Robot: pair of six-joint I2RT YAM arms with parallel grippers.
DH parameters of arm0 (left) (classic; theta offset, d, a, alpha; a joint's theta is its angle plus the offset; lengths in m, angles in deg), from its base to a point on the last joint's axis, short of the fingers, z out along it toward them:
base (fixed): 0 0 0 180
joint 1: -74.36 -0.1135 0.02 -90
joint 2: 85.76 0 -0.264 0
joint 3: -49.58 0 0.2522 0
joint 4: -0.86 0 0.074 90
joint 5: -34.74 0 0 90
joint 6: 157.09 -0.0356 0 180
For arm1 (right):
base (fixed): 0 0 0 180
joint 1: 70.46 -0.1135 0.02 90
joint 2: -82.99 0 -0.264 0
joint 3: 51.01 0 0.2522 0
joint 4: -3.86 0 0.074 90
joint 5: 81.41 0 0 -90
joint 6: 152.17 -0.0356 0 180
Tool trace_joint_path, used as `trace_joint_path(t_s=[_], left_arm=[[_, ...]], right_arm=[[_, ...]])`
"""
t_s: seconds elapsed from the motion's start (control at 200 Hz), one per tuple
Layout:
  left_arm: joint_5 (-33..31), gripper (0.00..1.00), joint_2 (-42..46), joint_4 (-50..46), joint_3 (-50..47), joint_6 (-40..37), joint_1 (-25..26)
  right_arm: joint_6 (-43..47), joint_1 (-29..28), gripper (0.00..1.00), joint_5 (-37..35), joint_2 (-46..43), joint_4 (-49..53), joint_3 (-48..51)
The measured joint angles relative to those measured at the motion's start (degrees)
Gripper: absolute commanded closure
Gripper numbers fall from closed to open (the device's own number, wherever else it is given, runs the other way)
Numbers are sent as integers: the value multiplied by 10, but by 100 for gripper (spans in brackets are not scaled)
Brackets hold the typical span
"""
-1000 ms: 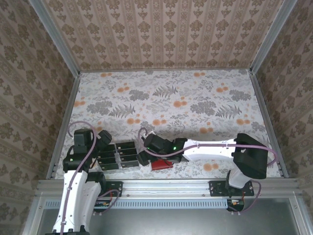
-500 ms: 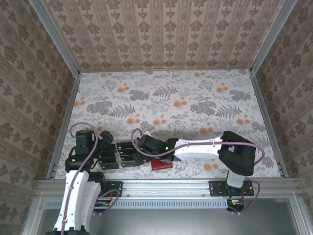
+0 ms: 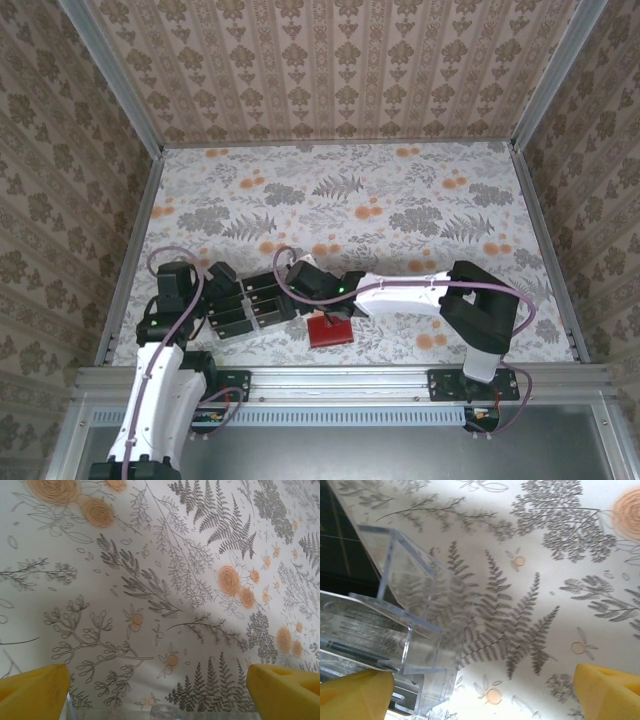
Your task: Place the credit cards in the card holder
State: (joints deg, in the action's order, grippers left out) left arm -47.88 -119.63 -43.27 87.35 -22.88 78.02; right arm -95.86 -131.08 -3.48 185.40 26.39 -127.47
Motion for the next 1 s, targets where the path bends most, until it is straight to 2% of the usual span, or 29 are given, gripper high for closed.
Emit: trace_joint_path(t_s=[0.455,0.77,1.0], left_arm=[[-29,0,-152,151,20,15,104],[-56,0,-328,243,97,12,180],[-61,0,-459,291,184,-1,214]], right_arm=[[0,73,6,-7,6,0,0],[1,140,6,-19,6,0,0],[5,187,6,-27,6,-6,2]])
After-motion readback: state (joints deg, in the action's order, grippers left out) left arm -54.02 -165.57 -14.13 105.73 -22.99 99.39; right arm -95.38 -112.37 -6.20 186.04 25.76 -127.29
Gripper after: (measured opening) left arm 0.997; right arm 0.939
